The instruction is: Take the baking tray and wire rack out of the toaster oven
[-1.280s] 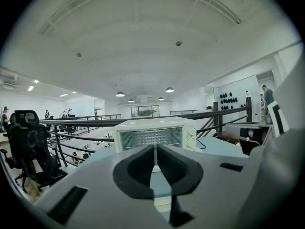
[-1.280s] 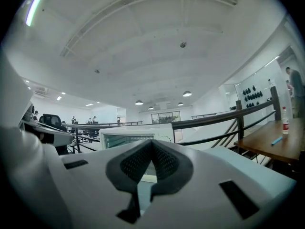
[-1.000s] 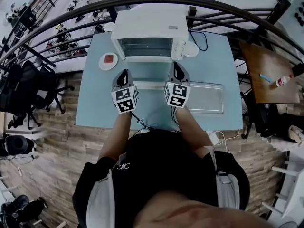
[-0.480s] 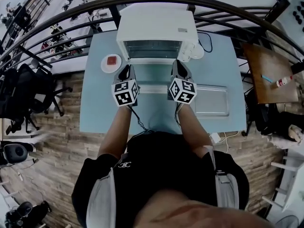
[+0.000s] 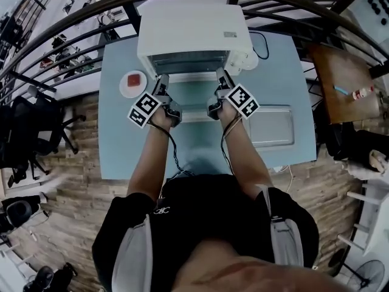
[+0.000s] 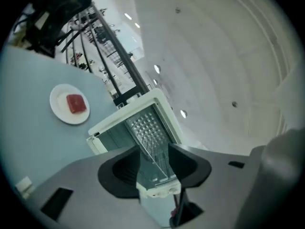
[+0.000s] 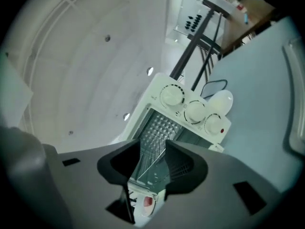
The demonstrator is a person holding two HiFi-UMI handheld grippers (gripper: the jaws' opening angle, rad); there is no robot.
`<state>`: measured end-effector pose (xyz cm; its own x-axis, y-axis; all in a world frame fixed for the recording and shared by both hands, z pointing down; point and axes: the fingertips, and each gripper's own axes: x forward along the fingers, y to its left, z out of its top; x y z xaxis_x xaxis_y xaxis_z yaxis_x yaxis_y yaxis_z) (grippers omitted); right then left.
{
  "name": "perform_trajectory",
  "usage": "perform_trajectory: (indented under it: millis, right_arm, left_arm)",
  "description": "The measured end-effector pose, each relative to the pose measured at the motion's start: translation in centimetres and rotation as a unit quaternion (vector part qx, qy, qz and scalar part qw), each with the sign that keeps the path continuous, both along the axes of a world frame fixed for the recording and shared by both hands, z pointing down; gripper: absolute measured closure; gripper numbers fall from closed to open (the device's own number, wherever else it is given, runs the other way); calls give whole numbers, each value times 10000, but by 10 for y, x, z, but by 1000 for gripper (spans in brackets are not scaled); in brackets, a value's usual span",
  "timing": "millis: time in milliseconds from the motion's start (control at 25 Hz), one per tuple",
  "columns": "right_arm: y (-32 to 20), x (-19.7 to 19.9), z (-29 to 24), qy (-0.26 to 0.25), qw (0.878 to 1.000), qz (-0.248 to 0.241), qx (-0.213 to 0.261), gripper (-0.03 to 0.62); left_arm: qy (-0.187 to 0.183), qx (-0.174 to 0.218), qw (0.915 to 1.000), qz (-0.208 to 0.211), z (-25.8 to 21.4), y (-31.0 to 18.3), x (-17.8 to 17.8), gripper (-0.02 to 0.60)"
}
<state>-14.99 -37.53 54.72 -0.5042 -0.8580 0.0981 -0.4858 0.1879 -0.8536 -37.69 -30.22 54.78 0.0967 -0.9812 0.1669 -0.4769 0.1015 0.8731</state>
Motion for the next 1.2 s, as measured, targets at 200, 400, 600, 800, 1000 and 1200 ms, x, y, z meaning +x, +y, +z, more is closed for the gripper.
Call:
perform_trajectory:
  millis: [200,400,600,800,1000,1200]
  right_arm:
    - [-30,-6,22,-873,9947,466,-267,436]
    - [-55,-14,49,-1449,9860,664,-495,434]
    - [-74,-19,70,-1662,9813,779,-580,413]
    - [-90,-21,79,-1883,9761,914,-587,413]
    - [-107,-28,81,-2063,9708,1026,-671,431]
    - [-118,-26,82,-2208,9655,1201,-675,443]
  left_arm:
    - [1153,272,9921,-420,22,-33,-23,403]
    - [1495,395,9859,-633,35,-60,-34,403]
    - [1812,415,9796,-762,53,-79,-43,403]
    - [2261,517,9670,-1056,71,-92,-56,403]
    - [2494,611,9593,-1176,78,-112,-58,405]
    - [2733,795,9480,-1421,84,-118,-63,424]
